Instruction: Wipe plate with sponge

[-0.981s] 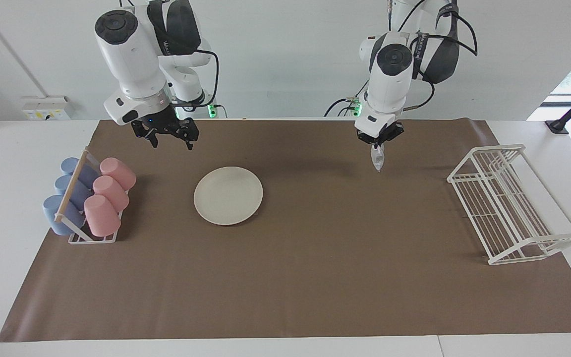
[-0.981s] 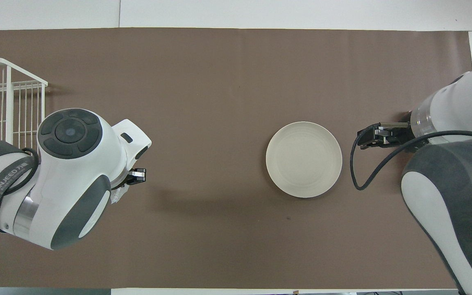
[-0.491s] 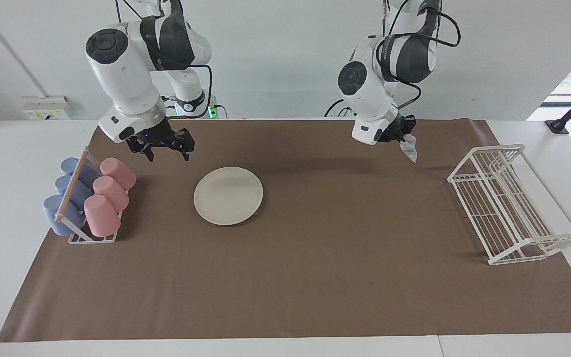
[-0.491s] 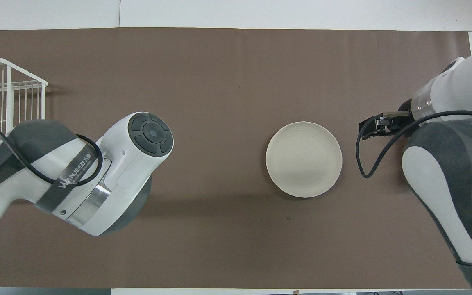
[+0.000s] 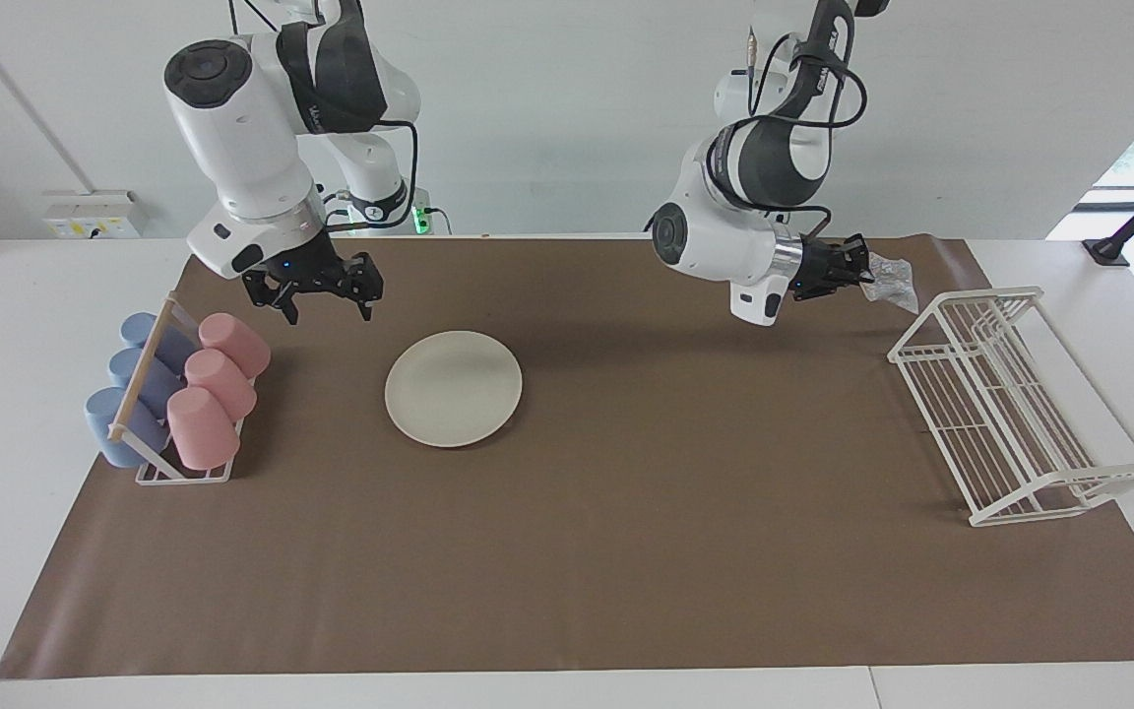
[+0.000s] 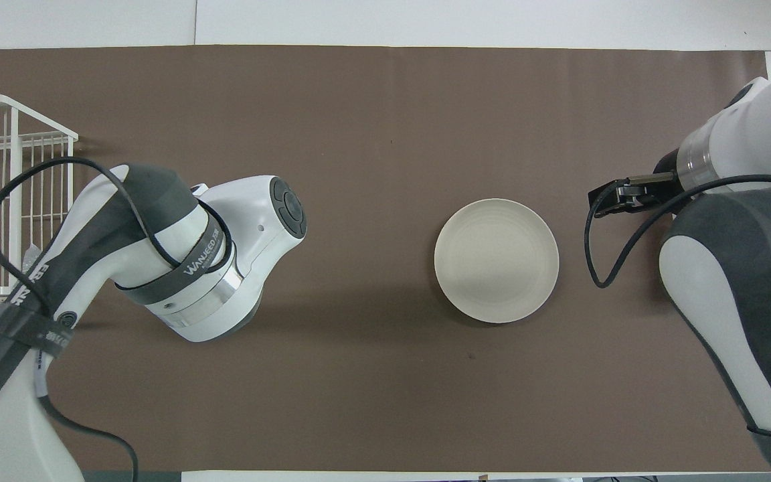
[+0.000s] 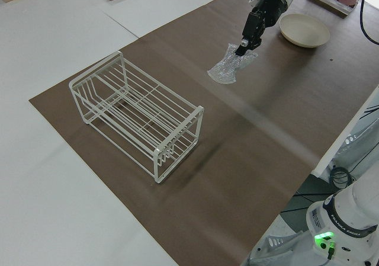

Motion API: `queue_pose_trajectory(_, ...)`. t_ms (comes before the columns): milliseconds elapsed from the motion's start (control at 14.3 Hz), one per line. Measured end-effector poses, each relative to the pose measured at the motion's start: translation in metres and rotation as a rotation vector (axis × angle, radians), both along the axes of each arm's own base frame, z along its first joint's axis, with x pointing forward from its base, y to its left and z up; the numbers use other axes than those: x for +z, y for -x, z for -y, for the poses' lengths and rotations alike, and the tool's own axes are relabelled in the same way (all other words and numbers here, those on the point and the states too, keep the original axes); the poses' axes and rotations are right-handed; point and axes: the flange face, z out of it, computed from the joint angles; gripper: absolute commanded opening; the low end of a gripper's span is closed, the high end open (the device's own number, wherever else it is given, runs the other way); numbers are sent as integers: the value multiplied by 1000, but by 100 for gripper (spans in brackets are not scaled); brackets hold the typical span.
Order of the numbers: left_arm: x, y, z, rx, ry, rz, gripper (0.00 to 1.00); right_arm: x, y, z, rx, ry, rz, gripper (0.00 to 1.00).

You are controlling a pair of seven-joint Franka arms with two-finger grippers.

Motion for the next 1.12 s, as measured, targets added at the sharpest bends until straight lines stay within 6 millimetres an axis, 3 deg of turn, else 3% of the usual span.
queue_pose_trajectory(140,-18,-22,-13,-22,-106,10,0,0,-2,14,-24,1,0,100)
queue_pose_trajectory(350,-33,-54,-51,-6,-155,25,0,0,-4,35,-61,1,1,100)
queue_pose_trajectory(561,-42,-81,-87,-16,-120,49,0,23,-6,48,-84,-1,31,100)
queue_pose_trajectory(701,-50,-92,-101,-42,-90,60,0,42,2,78,-97,-1,-21,100)
queue_pose_trajectory(841,-55,-101,-114,-63,-63,72,0,47,5,107,-69,-14,-29,100)
queue_pose_trajectory(1121,-58,-108,-129,-68,-33,83,0,65,3,109,-18,-15,9,100)
